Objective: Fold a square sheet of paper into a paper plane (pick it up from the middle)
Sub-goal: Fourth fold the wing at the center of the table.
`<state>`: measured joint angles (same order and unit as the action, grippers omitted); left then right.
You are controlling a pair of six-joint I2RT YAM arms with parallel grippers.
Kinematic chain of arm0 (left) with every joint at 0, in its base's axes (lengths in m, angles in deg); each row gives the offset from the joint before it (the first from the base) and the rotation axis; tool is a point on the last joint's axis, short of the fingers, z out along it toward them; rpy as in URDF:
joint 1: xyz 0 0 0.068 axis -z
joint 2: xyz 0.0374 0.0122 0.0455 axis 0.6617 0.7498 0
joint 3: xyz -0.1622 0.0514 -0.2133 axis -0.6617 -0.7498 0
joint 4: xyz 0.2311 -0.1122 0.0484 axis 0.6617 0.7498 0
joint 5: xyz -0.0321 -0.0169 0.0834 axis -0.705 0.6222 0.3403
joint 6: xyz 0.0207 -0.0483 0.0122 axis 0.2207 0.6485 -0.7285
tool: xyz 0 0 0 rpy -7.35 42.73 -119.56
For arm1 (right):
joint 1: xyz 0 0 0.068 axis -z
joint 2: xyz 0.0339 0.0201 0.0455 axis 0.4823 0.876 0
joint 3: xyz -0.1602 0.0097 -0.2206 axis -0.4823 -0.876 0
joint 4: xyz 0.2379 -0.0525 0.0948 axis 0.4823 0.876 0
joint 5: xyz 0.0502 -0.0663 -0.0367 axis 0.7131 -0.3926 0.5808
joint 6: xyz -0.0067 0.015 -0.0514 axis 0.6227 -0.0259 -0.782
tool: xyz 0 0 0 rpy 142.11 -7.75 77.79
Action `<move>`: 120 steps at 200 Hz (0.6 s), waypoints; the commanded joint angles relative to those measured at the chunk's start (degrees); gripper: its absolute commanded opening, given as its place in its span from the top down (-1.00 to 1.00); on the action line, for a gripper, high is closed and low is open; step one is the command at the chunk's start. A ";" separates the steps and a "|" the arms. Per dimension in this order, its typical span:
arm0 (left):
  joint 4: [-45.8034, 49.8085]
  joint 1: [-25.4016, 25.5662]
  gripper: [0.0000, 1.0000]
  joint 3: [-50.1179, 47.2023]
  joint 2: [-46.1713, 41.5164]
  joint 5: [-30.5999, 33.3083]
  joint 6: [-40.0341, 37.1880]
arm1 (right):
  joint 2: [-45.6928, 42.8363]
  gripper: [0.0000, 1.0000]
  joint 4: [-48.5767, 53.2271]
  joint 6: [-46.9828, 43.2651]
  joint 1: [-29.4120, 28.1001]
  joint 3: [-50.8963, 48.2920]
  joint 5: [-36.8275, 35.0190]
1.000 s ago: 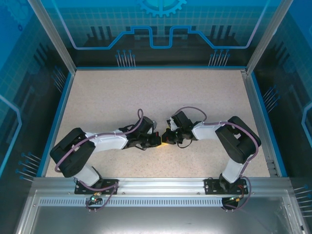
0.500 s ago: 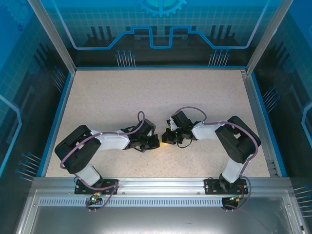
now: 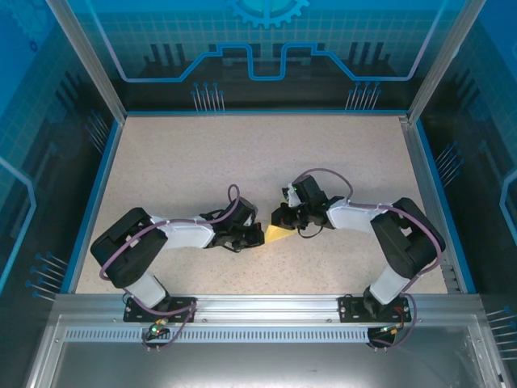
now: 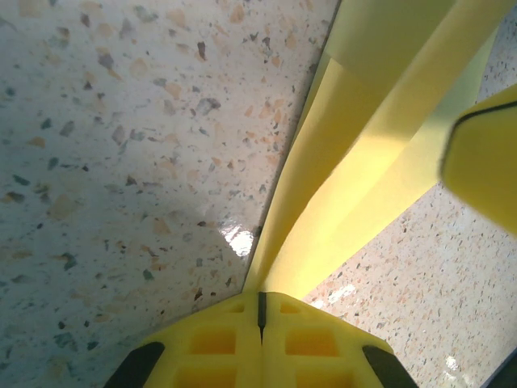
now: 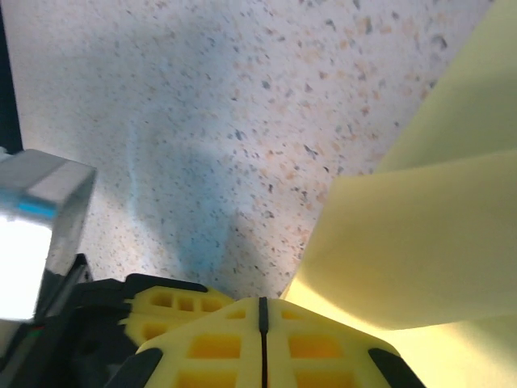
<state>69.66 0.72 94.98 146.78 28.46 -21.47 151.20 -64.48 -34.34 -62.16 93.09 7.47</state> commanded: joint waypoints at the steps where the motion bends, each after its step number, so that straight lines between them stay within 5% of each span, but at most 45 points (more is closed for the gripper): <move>1: 4.52 -0.24 1.00 -1.68 1.58 0.92 0.23 | -0.07 0.87 0.51 -1.35 0.55 -0.31 0.74; 120: 6.38 -0.30 1.00 -0.55 1.06 0.91 0.25 | 6.15 0.87 -2.24 -1.48 1.07 -0.30 0.90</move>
<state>69.85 0.72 95.05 146.78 28.46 -21.47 156.01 -65.49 -34.77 -61.87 92.18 7.50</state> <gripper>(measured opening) 0.068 0.066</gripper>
